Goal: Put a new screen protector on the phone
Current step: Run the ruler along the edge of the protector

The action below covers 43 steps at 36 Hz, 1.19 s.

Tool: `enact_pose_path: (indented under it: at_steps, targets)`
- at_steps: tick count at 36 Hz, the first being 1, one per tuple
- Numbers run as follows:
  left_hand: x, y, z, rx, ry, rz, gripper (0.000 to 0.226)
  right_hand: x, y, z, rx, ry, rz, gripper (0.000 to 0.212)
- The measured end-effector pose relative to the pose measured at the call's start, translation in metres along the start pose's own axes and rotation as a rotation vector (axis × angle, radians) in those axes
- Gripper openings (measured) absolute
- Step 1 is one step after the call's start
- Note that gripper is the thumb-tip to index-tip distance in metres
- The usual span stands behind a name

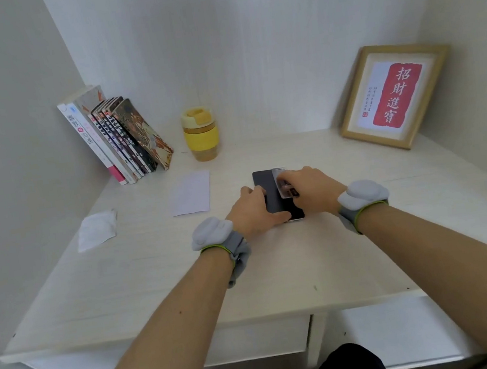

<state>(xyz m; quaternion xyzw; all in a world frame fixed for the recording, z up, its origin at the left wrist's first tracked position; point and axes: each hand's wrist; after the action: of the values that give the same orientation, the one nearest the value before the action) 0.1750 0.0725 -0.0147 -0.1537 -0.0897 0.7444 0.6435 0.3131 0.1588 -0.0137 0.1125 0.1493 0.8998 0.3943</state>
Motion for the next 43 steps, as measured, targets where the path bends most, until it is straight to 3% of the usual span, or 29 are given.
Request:
enact_pose_path:
  at_steps: [13, 24, 31, 34, 43]
  targets:
    - [-0.001, -0.001, -0.001, -0.02, -0.011, 0.005, 0.065, -0.024, 0.001, 0.0, -0.026, -0.004, 0.079, 0.03]
    - [-0.001, 0.0, -0.001, -0.012, -0.018, 0.005, 0.067, 0.001, -0.002, 0.0, -0.048, 0.01, 0.009, 0.041]
    - [-0.003, 0.0, -0.002, -0.002, -0.032, 0.017, 0.07, -0.011, -0.017, -0.003, 0.116, -0.181, 0.032, 0.048]
    - [-0.003, 0.001, -0.001, 0.011, -0.025, 0.024, 0.07, -0.018, -0.027, 0.002, 0.068, -0.225, 0.037, 0.053]
    - [-0.004, 0.005, 0.002, -0.015, -0.038, 0.047, 0.066, -0.043, -0.039, 0.012, -0.142, -0.021, -0.005, 0.061]
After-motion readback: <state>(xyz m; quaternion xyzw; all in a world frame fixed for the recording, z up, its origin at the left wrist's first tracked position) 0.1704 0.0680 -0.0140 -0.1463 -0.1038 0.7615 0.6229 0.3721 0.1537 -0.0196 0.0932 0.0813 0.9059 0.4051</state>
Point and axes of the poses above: each hand's wrist, its own x-axis towards the middle knuckle, its own z-axis out of the back of the hand, y = z × x, and after that the axes turned 12 degrees about x, right-handed
